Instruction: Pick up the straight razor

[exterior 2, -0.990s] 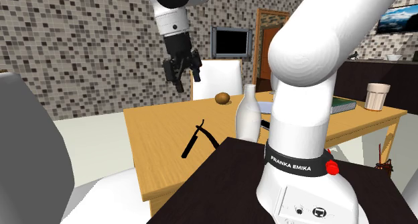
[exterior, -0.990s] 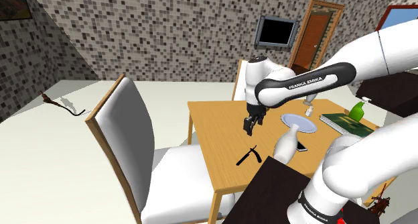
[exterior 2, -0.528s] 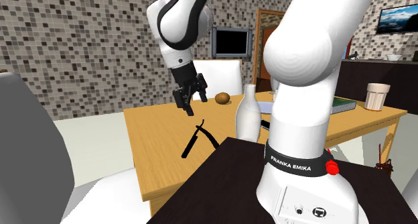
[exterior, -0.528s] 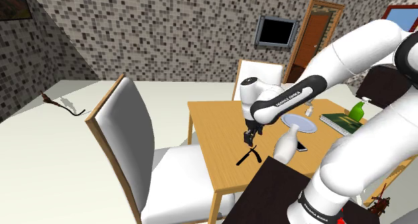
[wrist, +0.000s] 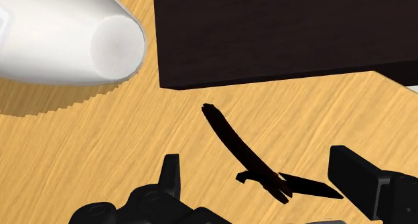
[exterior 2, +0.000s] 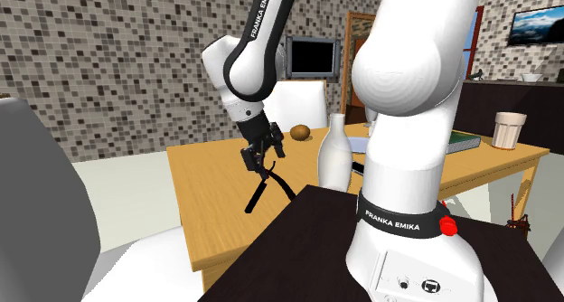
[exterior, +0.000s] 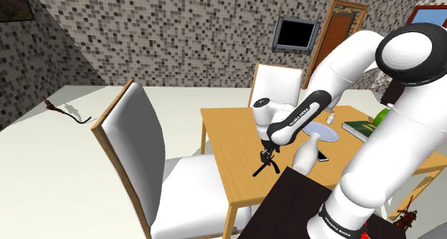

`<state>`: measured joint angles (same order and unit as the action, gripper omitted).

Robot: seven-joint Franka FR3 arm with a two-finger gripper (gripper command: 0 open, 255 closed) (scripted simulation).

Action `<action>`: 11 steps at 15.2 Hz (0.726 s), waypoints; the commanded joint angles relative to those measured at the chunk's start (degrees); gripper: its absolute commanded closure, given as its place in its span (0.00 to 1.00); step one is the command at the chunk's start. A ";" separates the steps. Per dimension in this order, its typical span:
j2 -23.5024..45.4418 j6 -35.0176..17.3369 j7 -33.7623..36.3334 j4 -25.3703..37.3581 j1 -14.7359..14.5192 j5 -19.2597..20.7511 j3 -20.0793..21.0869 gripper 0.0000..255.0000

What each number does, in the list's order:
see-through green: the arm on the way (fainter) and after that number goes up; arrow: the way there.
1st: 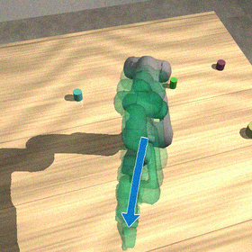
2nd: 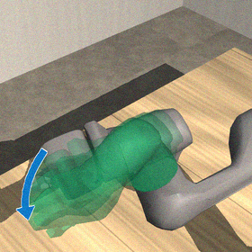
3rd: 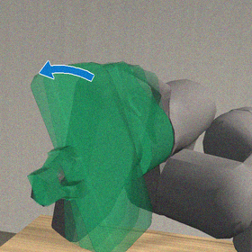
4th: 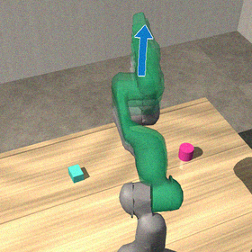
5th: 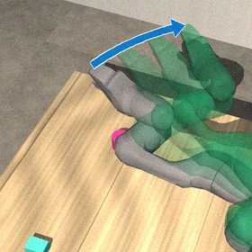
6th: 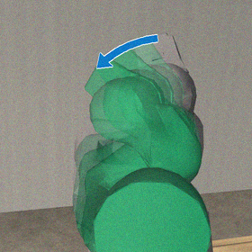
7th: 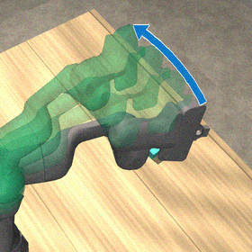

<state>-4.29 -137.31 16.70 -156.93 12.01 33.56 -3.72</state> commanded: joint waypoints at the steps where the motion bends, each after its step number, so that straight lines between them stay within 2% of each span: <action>1: 2.13 -1.83 1.24 0.15 0.31 1.32 -0.17 0.00; 3: 4.72 -3.92 2.95 0.40 0.55 2.92 -0.33 0.00; 5: 4.72 -3.92 2.95 0.40 0.53 2.92 -0.35 0.00; 6: 4.69 -3.78 2.82 0.53 0.51 2.79 -0.34 1.00; 11: 4.56 -3.70 2.77 0.48 0.50 2.73 -0.32 1.00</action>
<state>0.24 -141.00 19.46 -156.45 12.50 36.29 -4.03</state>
